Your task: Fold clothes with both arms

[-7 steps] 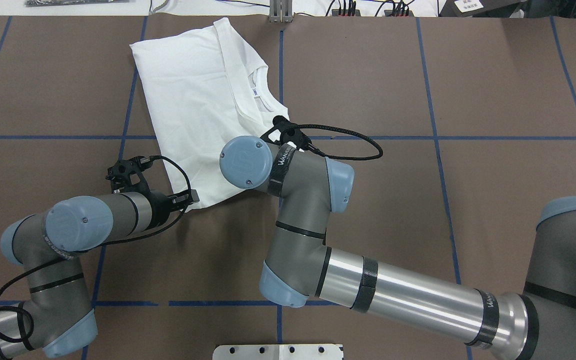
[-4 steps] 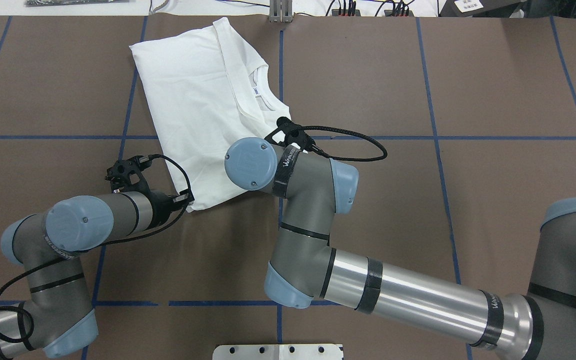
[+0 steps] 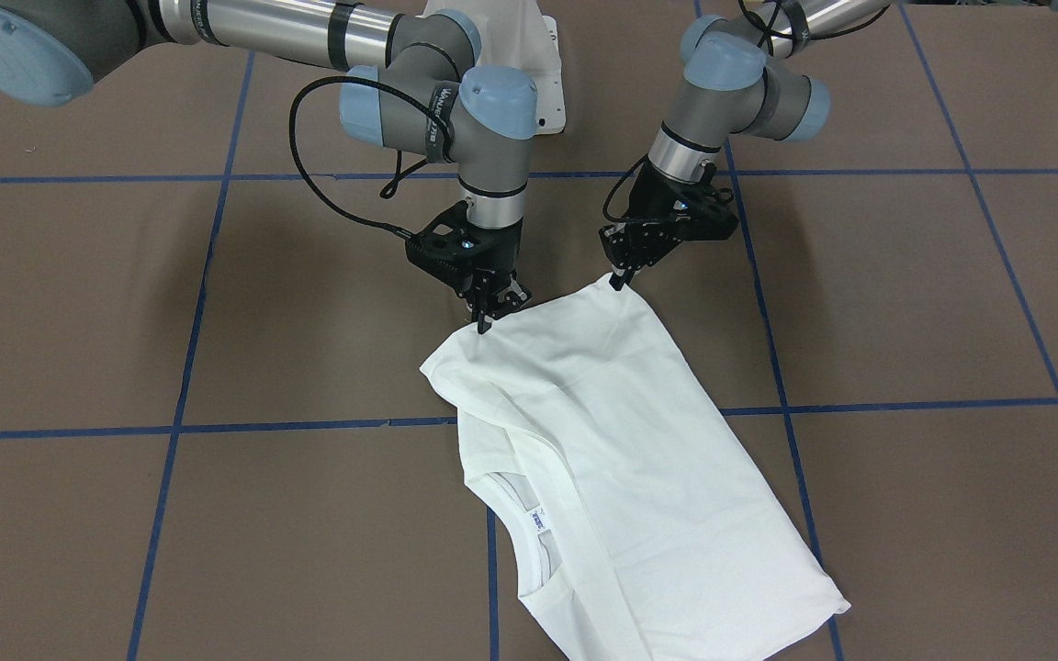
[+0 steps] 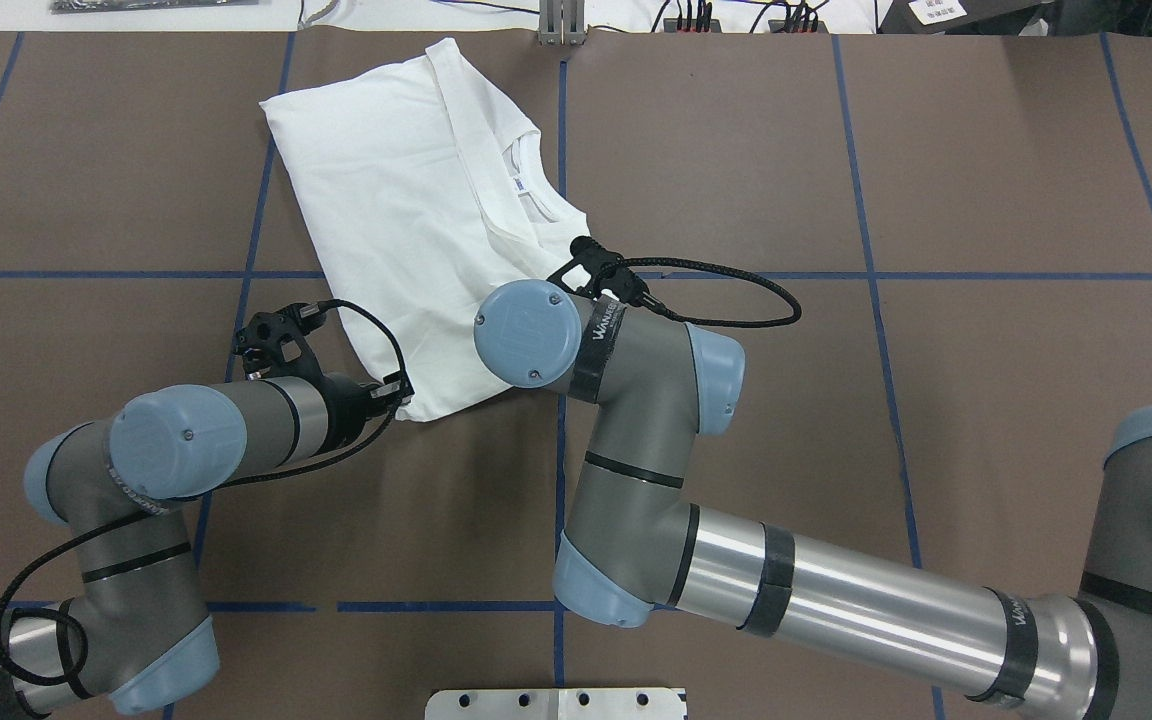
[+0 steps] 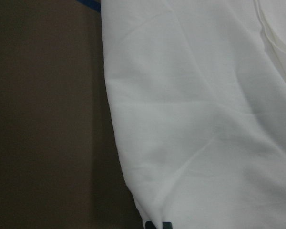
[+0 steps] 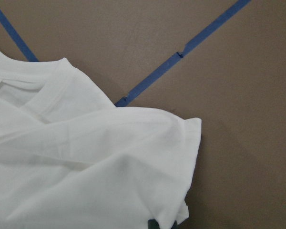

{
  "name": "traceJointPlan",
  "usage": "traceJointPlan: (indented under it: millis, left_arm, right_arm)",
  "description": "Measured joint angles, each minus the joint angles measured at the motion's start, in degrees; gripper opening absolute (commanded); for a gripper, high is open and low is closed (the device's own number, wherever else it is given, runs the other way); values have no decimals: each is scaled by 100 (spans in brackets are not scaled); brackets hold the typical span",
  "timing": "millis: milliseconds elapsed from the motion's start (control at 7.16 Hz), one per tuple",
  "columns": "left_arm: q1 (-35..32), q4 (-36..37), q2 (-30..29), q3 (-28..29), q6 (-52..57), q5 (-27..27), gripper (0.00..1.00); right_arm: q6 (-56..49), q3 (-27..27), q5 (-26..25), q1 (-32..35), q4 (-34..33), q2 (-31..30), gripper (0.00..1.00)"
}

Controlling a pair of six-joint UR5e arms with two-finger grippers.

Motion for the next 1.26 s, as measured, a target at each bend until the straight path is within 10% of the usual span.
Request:
traceJointPlan:
  millis: [698, 1256]
  left_arm:
    - [122, 2022, -411, -1986, -2, -798, 0]
    - [198, 2697, -455, -2455, 64, -942, 0]
  right_arm:
    - [-31, 3860, -636, -1192, -2663, -1331, 0]
    - [-158, 4109, -891, -1263, -3213, -1189, 0]
